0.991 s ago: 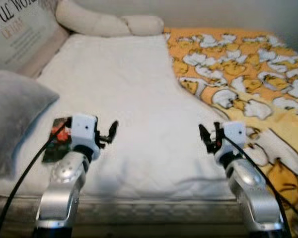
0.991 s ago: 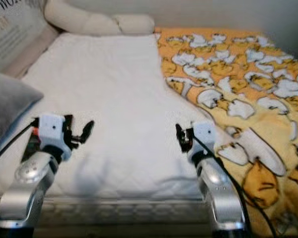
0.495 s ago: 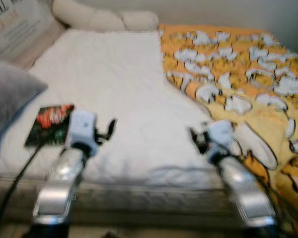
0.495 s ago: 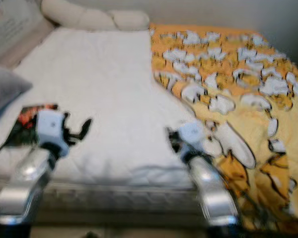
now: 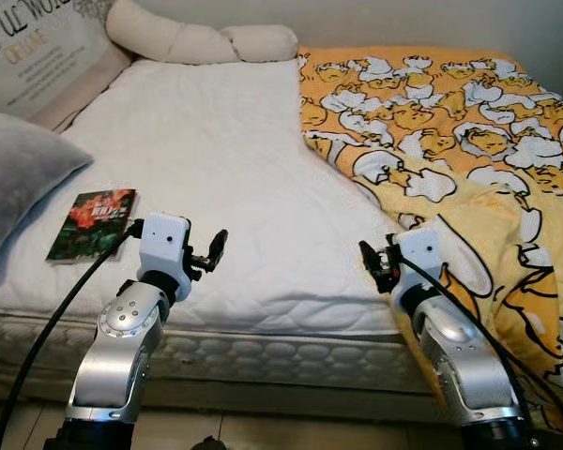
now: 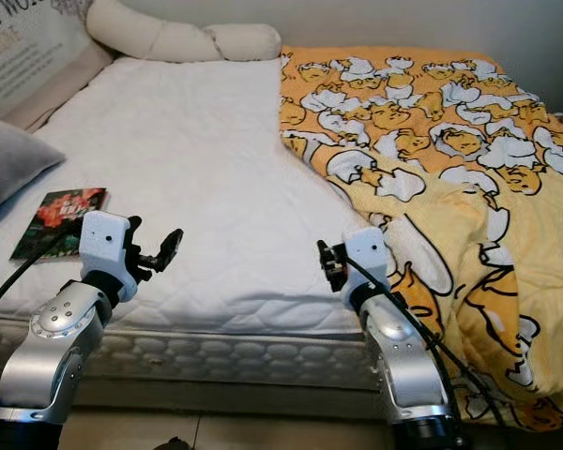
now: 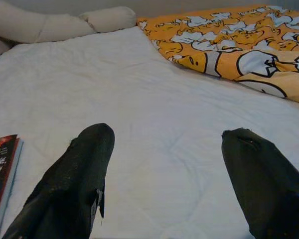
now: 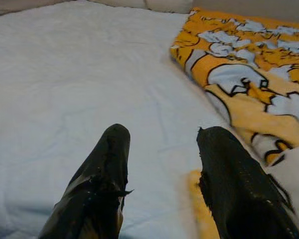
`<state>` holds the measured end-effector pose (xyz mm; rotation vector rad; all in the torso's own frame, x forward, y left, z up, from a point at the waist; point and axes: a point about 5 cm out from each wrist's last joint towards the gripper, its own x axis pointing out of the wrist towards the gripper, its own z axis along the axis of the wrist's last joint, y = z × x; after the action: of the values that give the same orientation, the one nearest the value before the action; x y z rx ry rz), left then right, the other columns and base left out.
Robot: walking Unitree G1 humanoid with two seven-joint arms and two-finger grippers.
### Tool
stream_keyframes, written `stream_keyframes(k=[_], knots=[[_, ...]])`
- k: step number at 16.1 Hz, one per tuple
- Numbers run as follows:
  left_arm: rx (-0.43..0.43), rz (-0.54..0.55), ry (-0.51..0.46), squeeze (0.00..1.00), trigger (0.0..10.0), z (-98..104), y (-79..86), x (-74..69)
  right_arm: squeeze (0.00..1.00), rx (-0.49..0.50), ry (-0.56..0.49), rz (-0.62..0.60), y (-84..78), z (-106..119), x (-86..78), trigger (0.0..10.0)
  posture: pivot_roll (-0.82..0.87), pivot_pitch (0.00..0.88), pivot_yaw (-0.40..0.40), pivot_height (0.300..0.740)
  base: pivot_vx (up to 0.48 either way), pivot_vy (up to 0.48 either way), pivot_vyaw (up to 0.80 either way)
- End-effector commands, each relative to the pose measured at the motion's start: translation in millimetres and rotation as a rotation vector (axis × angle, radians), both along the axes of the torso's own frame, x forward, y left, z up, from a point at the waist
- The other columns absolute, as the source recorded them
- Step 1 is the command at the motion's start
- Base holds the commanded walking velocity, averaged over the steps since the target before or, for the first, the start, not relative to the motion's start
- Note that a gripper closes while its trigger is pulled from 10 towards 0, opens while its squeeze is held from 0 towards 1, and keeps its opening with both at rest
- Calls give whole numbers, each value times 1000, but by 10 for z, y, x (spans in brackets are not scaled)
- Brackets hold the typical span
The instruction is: Clean up the room
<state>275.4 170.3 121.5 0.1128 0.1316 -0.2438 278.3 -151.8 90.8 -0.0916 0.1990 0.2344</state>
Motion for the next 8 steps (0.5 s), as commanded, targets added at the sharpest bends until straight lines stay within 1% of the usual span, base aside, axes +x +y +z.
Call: stream_keyframes(k=[1,2,3,4,6,7,8], knots=[[15,-35,-1,0,10000,22,-15,22,0,21,24,-21,-16,13,62,10000,-36,0,9,740,0,0,0],[20,-86,1,0,10000,31,-54,19,0,27,68,-27,-23,-31,97,10000,-33,0,6,740,0,0,0],[25,-117,4,0,10000,35,-74,19,702,2,80,-27,-27,-51,136,10000,-32,0,7,740,0,0,0],[41,-149,8,0,10000,36,-92,20,1000,-17,100,-26,-36,-81,195,10000,-33,0,11,740,0,0,0],[77,-211,17,0,10000,33,-128,28,1000,-76,146,-33,-96,-147,345,10000,-34,0,17,740,0,0,0],[75,-259,21,0,10000,43,-162,24,1000,-110,167,-62,-169,-161,440,10000,-34,0,18,740,0,0,0],[75,-269,22,0,10000,45,-168,22,1000,-115,171,-69,-184,-161,458,10000,-34,0,18,740,0,0,0]])
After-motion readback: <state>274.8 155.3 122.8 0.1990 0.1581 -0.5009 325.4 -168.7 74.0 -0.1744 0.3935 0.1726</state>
